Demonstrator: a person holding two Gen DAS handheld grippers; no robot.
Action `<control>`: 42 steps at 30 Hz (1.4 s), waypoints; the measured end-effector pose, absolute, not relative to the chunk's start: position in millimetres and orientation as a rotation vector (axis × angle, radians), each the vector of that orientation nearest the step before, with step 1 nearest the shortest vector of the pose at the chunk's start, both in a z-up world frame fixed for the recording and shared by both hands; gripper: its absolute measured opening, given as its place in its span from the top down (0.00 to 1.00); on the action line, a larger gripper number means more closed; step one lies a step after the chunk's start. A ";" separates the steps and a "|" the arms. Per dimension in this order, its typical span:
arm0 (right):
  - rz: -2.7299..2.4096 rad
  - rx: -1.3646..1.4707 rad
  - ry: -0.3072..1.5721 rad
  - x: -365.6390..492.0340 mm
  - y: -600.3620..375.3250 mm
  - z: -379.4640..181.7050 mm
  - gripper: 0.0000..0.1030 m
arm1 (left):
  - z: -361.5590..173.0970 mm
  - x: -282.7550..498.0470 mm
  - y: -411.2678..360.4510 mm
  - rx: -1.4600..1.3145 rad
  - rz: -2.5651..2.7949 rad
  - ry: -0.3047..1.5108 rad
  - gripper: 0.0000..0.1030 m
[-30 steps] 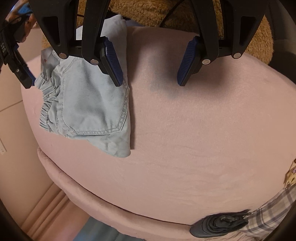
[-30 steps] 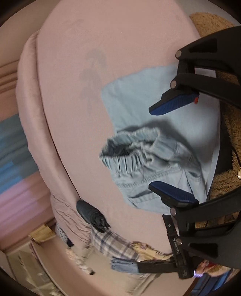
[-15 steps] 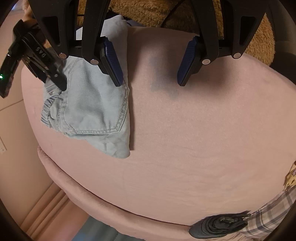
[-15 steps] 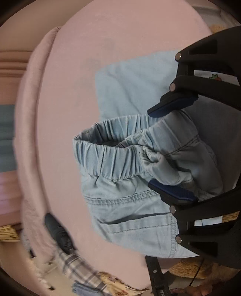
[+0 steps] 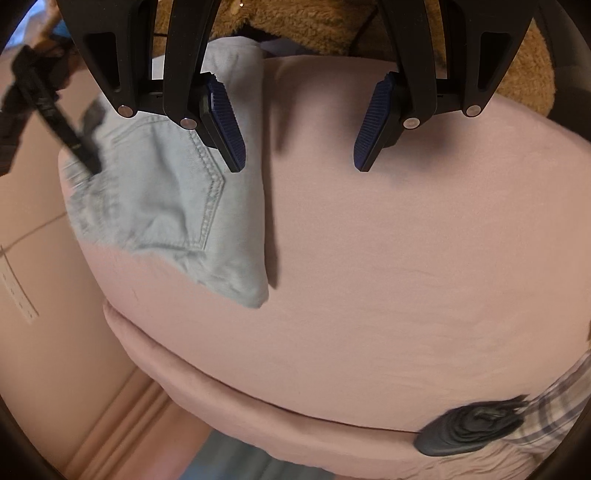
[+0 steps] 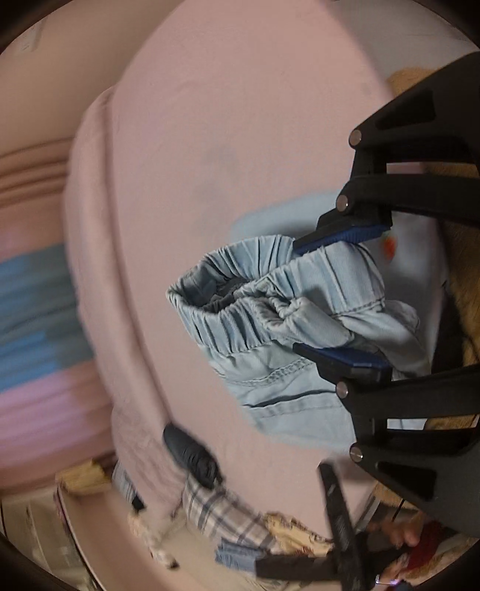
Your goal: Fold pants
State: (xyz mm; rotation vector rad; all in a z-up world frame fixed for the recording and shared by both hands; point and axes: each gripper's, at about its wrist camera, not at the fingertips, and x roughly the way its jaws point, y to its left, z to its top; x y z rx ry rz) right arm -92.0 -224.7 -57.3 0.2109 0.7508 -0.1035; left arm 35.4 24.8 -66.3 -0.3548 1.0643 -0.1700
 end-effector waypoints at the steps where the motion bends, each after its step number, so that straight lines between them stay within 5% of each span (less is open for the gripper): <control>1: -0.124 0.218 0.787 -90.5 -230.4 -69.9 0.52 | -69.7 37.4 22.3 -0.346 -0.169 1.077 0.42; 13: -0.111 0.166 0.692 -105.5 -219.1 -46.4 0.40 | -87.9 41.3 6.2 -0.250 -0.126 1.101 0.42; 16: -0.086 0.100 0.716 -94.8 -211.7 -59.3 0.48 | -86.7 44.6 2.6 -0.238 -0.114 1.101 0.42; 17: -0.139 0.051 0.744 -87.1 -209.7 -69.2 0.66 | -86.7 43.3 0.7 -0.240 -0.110 1.101 0.42; 20: -0.183 0.021 0.736 -86.7 -210.3 -79.2 0.70 | -85.5 43.2 2.3 -0.241 -0.114 1.101 0.42; 26: -0.138 0.065 0.617 -125.2 -215.7 -27.5 0.71 | -49.8 49.4 4.3 -0.306 -0.190 1.014 0.42; 30: -0.192 0.026 0.712 -120.9 -214.4 -54.1 0.71 | -32.9 69.3 -13.4 -0.271 -0.268 0.961 0.42; 42: -0.189 0.082 0.795 -116.2 -231.6 -86.9 0.69 | -98.6 136.1 -35.6 -0.200 -0.214 1.112 0.41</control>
